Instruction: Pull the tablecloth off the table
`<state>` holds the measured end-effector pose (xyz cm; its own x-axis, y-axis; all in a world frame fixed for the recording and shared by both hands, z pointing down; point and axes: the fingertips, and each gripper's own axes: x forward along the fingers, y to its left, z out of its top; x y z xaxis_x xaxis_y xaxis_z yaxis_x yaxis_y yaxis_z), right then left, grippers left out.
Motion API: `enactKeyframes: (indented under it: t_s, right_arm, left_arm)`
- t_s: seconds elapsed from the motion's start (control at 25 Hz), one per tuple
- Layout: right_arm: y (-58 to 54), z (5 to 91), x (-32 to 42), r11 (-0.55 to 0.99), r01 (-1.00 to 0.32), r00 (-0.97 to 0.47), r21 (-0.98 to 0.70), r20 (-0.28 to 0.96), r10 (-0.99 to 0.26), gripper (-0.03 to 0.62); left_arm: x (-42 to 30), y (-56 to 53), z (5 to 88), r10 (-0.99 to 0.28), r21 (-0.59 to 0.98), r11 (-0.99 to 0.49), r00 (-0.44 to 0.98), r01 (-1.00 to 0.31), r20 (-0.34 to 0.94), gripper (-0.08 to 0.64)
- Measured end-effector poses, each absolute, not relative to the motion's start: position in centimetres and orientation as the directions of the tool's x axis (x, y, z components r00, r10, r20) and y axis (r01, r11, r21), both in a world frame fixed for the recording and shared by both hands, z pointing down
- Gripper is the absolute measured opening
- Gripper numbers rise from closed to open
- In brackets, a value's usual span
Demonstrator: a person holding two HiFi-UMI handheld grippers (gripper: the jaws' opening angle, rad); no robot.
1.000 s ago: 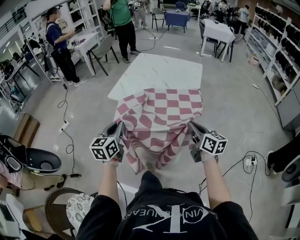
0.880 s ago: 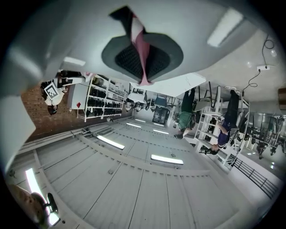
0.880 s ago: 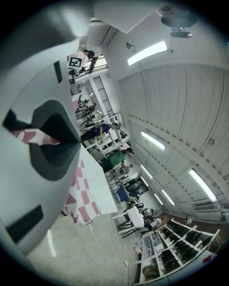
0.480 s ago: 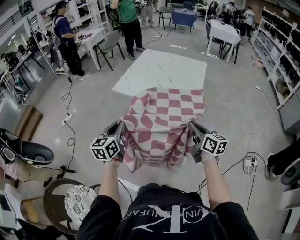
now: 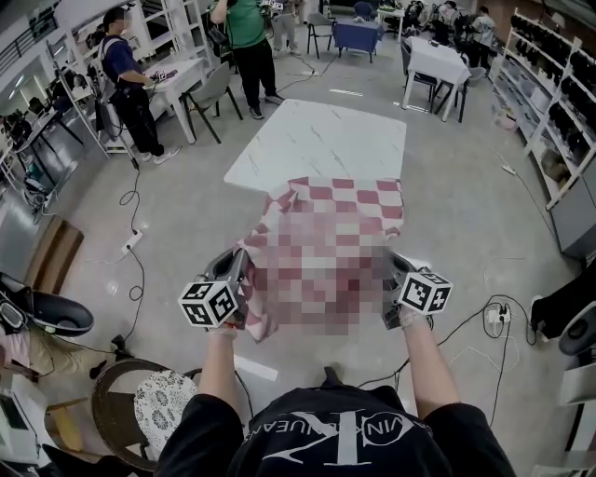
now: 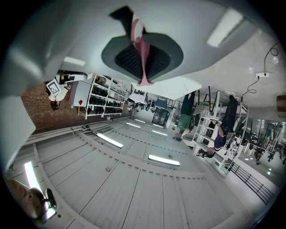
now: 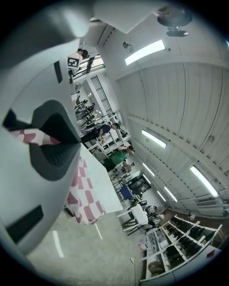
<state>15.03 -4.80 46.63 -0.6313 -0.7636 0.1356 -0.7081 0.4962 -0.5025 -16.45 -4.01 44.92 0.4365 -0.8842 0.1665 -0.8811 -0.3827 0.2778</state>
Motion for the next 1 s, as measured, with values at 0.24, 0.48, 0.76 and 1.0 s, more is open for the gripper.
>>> enactKeyframes:
  t_s: [0.24, 0.48, 0.76, 1.0]
  right_arm:
    - [-2.8, 46.1, 14.6, 0.48, -0.71, -0.611, -0.516, 0.112, -0.783, 0.008]
    - [0.5, 46.2, 13.5, 0.465, -0.71, -0.596, -0.529, 0.099, -0.797, 0.008]
    - [3.1, 45.2, 12.7, 0.459, -0.713, -0.582, -0.53, 0.082, -0.809, 0.008]
    - [5.3, 44.6, 11.5, 0.459, -0.715, -0.577, -0.527, 0.074, -0.813, 0.008]
  left_arm:
    - [-17.0, -2.2, 44.1, -0.878, 0.268, -0.405, 0.454, -0.874, 0.154, 0.011]
    - [-18.2, 0.7, 44.1, -0.874, 0.27, -0.419, 0.466, -0.867, 0.139, 0.011]
    - [-18.7, 2.9, 43.5, -0.869, 0.27, -0.434, 0.478, -0.86, 0.125, 0.011]
    - [-19.6, 4.8, 43.4, -0.866, 0.273, -0.442, 0.486, -0.854, 0.119, 0.011]
